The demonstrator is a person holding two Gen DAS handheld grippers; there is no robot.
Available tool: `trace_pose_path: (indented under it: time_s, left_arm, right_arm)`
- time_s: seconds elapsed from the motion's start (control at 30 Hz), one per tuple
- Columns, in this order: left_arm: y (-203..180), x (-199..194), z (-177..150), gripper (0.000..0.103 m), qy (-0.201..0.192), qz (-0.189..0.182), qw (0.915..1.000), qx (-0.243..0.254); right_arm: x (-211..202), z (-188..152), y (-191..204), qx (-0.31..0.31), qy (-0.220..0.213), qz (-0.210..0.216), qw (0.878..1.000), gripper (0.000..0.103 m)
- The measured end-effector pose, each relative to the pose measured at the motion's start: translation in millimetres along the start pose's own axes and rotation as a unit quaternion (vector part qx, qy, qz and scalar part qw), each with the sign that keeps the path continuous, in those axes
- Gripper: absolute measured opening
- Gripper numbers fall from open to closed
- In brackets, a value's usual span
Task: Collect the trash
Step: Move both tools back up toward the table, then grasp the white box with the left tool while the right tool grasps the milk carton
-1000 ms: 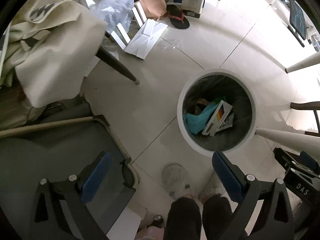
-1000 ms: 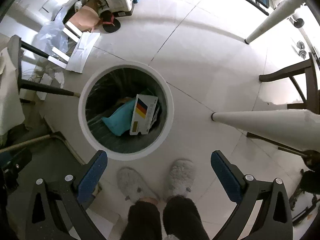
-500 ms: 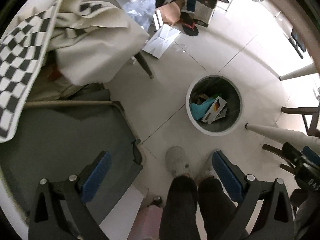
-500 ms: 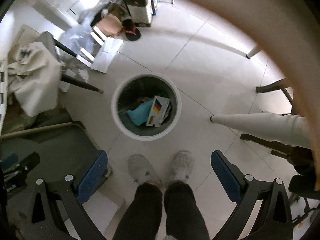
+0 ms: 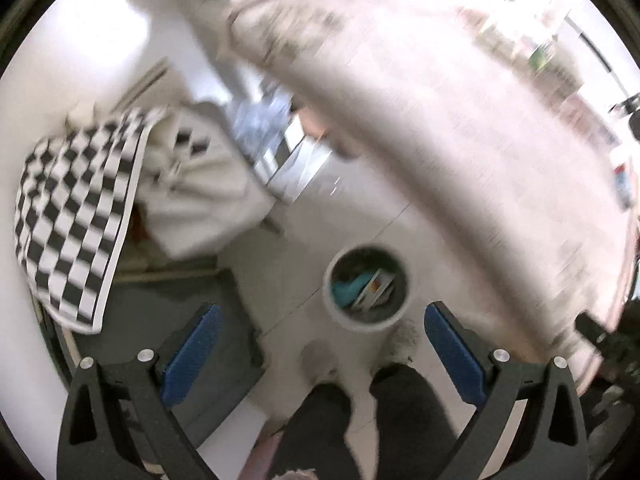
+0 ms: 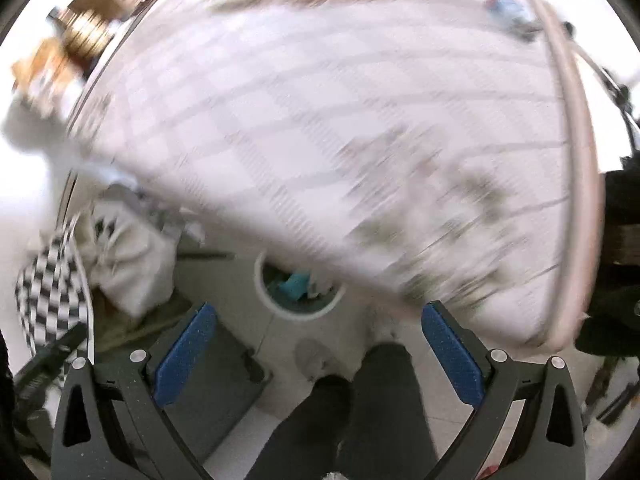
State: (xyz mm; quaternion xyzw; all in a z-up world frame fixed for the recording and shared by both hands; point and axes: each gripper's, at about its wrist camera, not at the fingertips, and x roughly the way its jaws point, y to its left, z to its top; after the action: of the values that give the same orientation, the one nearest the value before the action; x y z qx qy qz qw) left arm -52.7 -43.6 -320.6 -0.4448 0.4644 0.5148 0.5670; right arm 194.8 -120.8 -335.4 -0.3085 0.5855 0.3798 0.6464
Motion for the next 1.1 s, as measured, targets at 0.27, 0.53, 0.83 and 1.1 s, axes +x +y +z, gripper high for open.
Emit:
trace_pose_path:
  time_s: [0.27,0.53,0.83,1.1]
  left_arm:
    - [-132.7,-24.1,117.6,0.103,-0.014,-0.037,0.999,0.022]
    - [-259.7,-7.3,214.4,0.103,0.002,-0.051,0.9964,0.068]
    - [-350.5,26.6,284.5,0.103,0.027,-0.055,0.9901,0.127]
    - [-380.7,60.8,300.2,0.103,0.052,-0.013,0.9831,0.175]
  right_arm:
    - [-20.1,139.1,-104.9,0.051,-0.032,-0.058,0.997,0.103]
    - [11.7,263.7,-183.1,0.097,-0.015,-0.05,0.994,0.103]
    - [65.1,340.5,-204.9,0.116,0.016,-0.013,0.993,0.103]
    - [80.0,357.2,-220.2,0.12,0.02,0.002,0.993,0.099]
